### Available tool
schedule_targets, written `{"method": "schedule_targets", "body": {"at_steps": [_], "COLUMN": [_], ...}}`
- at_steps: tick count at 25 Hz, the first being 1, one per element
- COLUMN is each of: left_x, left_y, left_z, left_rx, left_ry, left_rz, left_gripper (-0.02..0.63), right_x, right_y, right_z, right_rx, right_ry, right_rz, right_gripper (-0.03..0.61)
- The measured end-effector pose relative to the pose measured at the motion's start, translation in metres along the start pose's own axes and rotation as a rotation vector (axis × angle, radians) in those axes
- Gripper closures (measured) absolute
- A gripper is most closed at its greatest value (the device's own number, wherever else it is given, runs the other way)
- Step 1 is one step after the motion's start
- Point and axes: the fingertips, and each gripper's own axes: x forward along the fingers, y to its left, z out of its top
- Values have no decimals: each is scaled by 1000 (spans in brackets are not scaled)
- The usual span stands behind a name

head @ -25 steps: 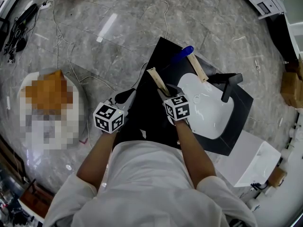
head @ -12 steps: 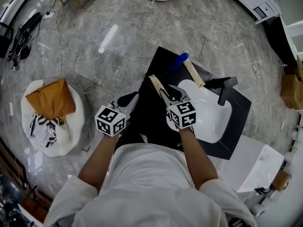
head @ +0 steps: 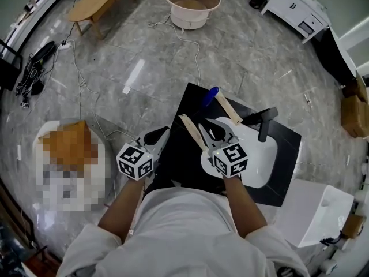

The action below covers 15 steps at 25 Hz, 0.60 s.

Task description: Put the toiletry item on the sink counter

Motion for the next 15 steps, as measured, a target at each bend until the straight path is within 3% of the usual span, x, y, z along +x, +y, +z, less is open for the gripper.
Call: {"method": "schedule_targets", "body": {"at_steps": [11, 15], "left_x": [-28, -43], "left_y": [-43, -54], "left_z": [68, 85], "left_rx": [70, 125], "left_ry": [-124, -180], "left_rz": [-42, -17], "left_gripper": [595, 595], "right_x": [-73, -103], "right_y": [12, 19], "right_z": [73, 88], "right_rx": [-41, -57], "right_ry": [-201, -292], "right_rz": [-18, -34], "right_gripper": [551, 554]}}
